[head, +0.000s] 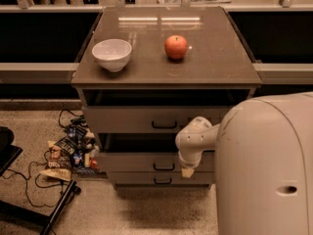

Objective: Open middle drawer

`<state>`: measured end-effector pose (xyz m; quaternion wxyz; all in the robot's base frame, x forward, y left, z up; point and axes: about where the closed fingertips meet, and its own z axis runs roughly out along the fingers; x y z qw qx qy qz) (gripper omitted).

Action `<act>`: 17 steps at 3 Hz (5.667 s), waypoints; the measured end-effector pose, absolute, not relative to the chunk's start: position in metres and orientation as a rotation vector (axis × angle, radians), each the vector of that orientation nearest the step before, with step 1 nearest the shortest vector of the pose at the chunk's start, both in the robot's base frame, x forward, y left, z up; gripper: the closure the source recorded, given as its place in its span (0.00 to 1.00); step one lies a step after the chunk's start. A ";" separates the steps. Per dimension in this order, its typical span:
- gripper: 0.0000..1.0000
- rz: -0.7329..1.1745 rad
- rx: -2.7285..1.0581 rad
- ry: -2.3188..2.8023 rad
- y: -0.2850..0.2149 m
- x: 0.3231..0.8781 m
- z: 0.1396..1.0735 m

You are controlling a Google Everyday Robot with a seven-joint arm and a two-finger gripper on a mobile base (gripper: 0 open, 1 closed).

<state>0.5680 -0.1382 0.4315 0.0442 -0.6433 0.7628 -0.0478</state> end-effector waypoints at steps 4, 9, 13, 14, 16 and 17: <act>0.00 -0.180 -1.956 2.369 -0.140 0.554 0.444; 0.00 -0.011 -1.973 2.495 -0.121 0.468 0.430; 0.52 0.310 -1.868 2.498 -0.125 0.381 0.410; 0.76 0.310 -1.868 2.498 -0.125 0.381 0.410; 1.00 0.295 -1.857 2.513 -0.126 0.370 0.418; 1.00 0.287 -1.831 2.531 -0.126 0.358 0.422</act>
Offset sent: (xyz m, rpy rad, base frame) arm -0.0909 -0.0104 0.0904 -0.1993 0.0186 -0.1476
